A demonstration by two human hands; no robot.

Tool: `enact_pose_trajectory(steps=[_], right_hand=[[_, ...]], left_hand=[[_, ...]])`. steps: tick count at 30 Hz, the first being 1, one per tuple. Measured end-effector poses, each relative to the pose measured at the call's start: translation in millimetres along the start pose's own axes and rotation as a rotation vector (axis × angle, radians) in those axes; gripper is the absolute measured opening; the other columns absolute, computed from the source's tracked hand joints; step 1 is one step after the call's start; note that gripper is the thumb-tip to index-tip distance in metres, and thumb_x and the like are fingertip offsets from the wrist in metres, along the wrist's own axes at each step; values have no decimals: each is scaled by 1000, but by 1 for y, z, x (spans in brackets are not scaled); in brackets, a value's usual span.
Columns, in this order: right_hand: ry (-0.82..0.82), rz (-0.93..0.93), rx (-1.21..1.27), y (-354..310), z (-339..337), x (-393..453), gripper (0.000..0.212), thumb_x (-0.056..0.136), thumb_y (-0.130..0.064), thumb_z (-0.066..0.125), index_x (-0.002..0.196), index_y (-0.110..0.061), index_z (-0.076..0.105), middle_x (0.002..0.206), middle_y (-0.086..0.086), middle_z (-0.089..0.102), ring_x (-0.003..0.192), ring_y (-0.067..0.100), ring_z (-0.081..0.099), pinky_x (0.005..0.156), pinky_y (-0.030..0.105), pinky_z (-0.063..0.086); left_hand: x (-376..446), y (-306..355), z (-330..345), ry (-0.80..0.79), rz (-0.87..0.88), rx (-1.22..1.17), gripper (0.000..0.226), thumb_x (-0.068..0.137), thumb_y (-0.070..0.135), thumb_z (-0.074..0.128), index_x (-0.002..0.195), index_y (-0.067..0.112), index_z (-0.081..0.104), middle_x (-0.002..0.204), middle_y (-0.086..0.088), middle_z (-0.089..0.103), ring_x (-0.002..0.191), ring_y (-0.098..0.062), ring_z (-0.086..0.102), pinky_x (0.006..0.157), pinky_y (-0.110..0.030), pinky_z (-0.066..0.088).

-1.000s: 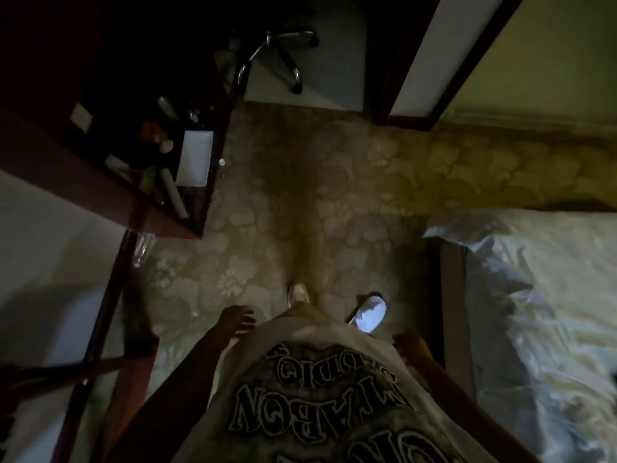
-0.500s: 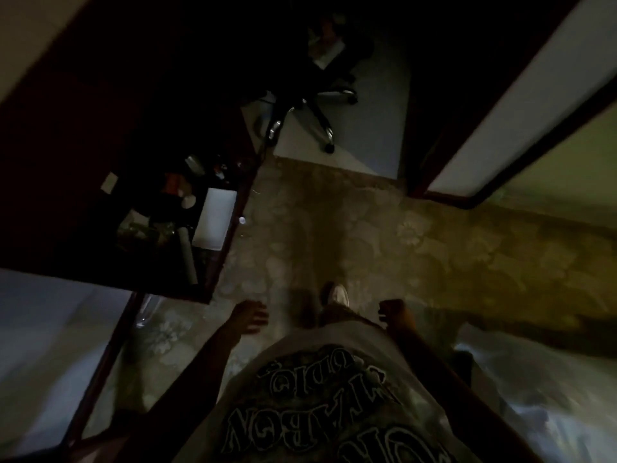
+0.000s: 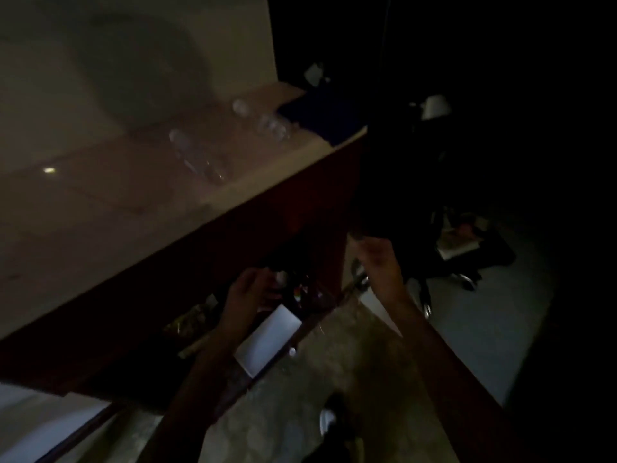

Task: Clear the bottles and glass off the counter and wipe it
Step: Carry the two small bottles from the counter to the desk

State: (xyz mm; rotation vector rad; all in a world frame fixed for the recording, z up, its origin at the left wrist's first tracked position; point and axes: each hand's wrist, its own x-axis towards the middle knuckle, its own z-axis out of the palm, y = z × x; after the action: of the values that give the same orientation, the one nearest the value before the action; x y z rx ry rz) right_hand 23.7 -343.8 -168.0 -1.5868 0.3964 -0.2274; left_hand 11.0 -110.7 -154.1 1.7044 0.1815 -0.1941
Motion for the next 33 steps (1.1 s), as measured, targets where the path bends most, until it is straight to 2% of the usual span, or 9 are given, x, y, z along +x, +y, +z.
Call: enact_pose_trajectory(steps=[5,8,11,14,18,21,25,28,33], right_hand=[[-85,-257,-98,-101,61,100,48,74,-50,74,108,-22,56,115,2,60,105,13,58,89,23,47],[-180,-354,-206,-154,88,134,54,79,-40,74,111,1,61,97,8,62,90,19,62,83,27,49],[-260,-344,-384,-182,124,172,78,74,-57,71,120,4,55,120,19,57,109,32,56,93,47,49],[-331,-348,-546,-196,163,203,91,68,-76,59,129,-10,48,132,10,48,124,31,44,100,43,42],[-397,-392,-669,-201,207,225,75,75,-69,58,134,-24,45,137,10,46,129,35,39,102,46,39],[-426,-498,-827,-187,227,236,55,79,-62,50,130,-40,42,130,9,50,121,36,43,95,55,41],[-403,-540,-862,-185,233,235,60,83,-43,60,129,-9,43,132,15,47,123,35,44,97,47,39],[-412,-607,-841,-188,228,232,56,84,-39,61,129,-10,44,129,15,49,122,34,45,95,42,41],[-682,-518,-558,-177,234,215,62,70,-40,77,118,-14,48,122,10,49,112,29,52,87,39,51]], left_hand=[[65,121,-22,331,335,37,34,100,40,46,95,12,64,80,-2,70,63,-13,67,50,-23,48],[114,173,-51,563,416,111,37,96,46,48,92,11,59,85,-11,68,66,-19,65,55,-29,47],[158,201,-74,760,263,351,47,89,54,55,103,10,55,115,-22,60,104,-33,61,89,-41,47],[183,206,-73,781,48,654,89,87,57,56,143,-7,32,149,-33,28,140,-44,29,110,-49,29],[205,198,-55,723,-162,759,116,80,65,60,152,-6,2,161,-27,0,150,-38,6,119,-47,15],[213,191,-46,715,-233,711,118,79,59,67,152,-6,0,161,-25,0,150,-37,7,119,-44,16],[225,191,-53,652,-276,703,116,75,52,73,153,0,6,157,-23,18,143,-37,28,109,-44,33],[219,187,-66,638,-308,693,119,73,56,73,152,-5,7,154,-27,25,138,-38,37,107,-43,40],[160,166,-97,865,-200,524,101,62,60,77,132,-5,45,131,-22,51,119,-36,52,89,-38,48]])
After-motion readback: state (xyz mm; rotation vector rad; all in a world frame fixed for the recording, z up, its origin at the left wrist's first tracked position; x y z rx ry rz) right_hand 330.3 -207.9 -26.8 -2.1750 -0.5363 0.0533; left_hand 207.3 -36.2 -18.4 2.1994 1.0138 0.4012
